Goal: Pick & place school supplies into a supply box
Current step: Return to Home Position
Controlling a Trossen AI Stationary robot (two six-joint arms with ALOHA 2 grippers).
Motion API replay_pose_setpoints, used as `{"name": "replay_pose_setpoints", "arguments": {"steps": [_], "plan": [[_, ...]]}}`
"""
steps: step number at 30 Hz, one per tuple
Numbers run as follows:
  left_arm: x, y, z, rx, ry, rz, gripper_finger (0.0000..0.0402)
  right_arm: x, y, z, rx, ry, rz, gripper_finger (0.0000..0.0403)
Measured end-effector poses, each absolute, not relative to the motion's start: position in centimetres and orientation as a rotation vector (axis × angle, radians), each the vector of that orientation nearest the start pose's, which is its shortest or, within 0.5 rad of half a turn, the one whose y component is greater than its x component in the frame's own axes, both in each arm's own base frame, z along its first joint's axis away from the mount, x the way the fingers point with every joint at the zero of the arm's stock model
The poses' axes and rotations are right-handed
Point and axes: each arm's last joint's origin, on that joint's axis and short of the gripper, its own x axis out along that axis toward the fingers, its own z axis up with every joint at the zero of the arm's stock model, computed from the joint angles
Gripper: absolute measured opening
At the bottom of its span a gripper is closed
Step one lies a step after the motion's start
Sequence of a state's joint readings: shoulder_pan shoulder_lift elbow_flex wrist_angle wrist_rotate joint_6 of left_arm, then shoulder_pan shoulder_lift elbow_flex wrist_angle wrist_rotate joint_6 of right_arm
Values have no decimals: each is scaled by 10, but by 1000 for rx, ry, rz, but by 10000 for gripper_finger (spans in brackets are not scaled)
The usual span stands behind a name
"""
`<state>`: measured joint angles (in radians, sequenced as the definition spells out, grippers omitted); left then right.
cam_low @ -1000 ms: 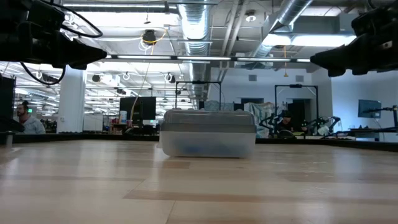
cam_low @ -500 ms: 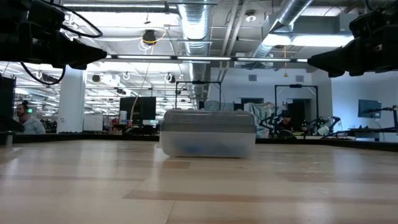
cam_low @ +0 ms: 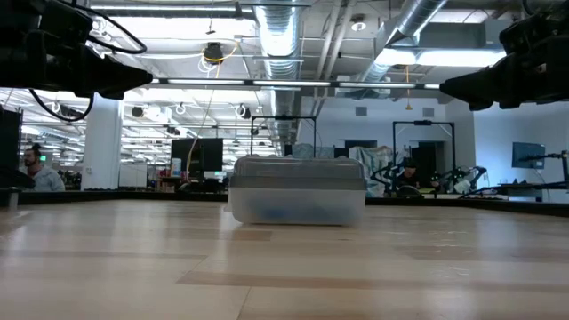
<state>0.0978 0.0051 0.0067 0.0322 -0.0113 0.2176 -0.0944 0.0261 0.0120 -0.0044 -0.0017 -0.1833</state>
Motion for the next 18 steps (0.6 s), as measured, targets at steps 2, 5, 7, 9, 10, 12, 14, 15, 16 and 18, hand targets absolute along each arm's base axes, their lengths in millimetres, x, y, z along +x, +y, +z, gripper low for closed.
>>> {"name": "replay_pose_setpoints", "arguments": {"steps": [2,5,7,9,10,12,14,15,16,18], "plan": [[97,10,169,219,-22,112,96,98,-9,165,-182,27,-91,85],[97,10,169,223,-22,112,96,98,-9,165,-182,27,-91,85],[97,10,169,225,-22,112,96,98,-9,165,-182,28,-91,85],[97,10,169,221,-22,112,96,98,-9,165,-182,28,-91,85],[97,10,169,218,-22,112,96,98,-9,165,-182,27,-91,85],[97,10,169,220,-22,112,96,98,-9,165,-182,28,-91,85],[97,10,169,226,-22,112,96,98,-9,165,-182,28,-92,85],[97,10,169,225,-22,112,96,98,-9,165,-182,28,-92,85],[97,10,169,223,-22,112,96,98,-9,165,-182,28,-92,85],[97,10,169,219,-22,112,96,98,-9,165,-182,28,-92,85]]}}
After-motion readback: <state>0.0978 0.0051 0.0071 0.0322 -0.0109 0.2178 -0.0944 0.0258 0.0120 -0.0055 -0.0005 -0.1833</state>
